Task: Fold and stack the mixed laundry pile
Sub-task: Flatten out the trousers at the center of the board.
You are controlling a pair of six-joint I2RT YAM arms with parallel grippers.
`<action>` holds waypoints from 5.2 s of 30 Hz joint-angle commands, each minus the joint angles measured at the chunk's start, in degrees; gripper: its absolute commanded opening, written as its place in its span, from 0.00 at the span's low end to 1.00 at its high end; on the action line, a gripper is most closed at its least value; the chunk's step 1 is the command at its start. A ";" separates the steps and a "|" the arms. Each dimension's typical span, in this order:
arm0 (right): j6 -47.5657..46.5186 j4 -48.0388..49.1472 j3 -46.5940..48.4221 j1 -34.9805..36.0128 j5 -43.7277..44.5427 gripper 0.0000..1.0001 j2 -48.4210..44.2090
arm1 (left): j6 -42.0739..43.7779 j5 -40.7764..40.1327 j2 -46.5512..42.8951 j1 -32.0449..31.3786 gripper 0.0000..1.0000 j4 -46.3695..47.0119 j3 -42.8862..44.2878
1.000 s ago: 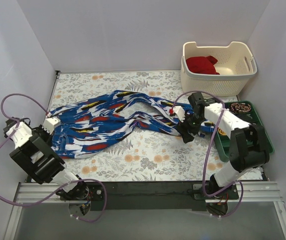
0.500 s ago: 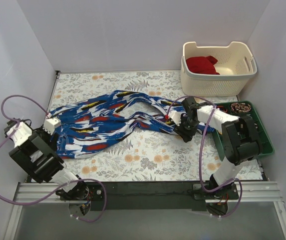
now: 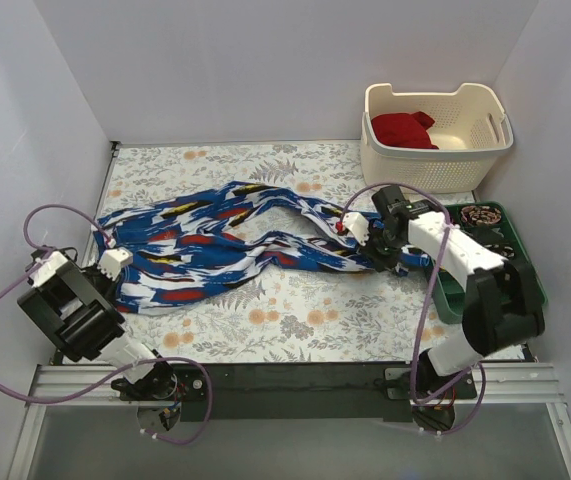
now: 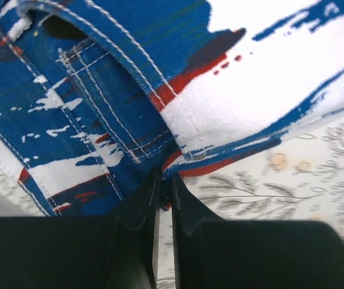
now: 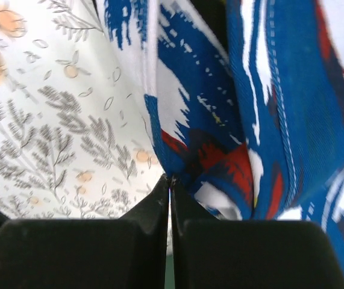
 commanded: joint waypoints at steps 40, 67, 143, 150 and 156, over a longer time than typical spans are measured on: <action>5.80 -3.26 26.65 -4.67 -2.57 0.01 15.57 | -16.89 1.47 2.52 2.80 0.00 18.50 11.17; -5.18 -18.89 9.53 -12.83 -9.60 0.64 2.13 | -20.85 3.49 3.40 2.80 0.00 14.20 13.11; -4.21 -12.48 -4.62 1.13 -4.42 0.74 -0.95 | -11.47 7.45 -6.00 6.93 0.00 16.76 6.25; -6.06 -6.24 -15.87 1.05 3.76 0.64 -0.15 | 2.78 3.06 -7.23 8.69 0.00 12.35 2.66; -6.15 -8.07 -16.68 0.61 5.00 0.02 -3.31 | 7.72 0.86 -7.32 9.92 0.00 12.00 1.77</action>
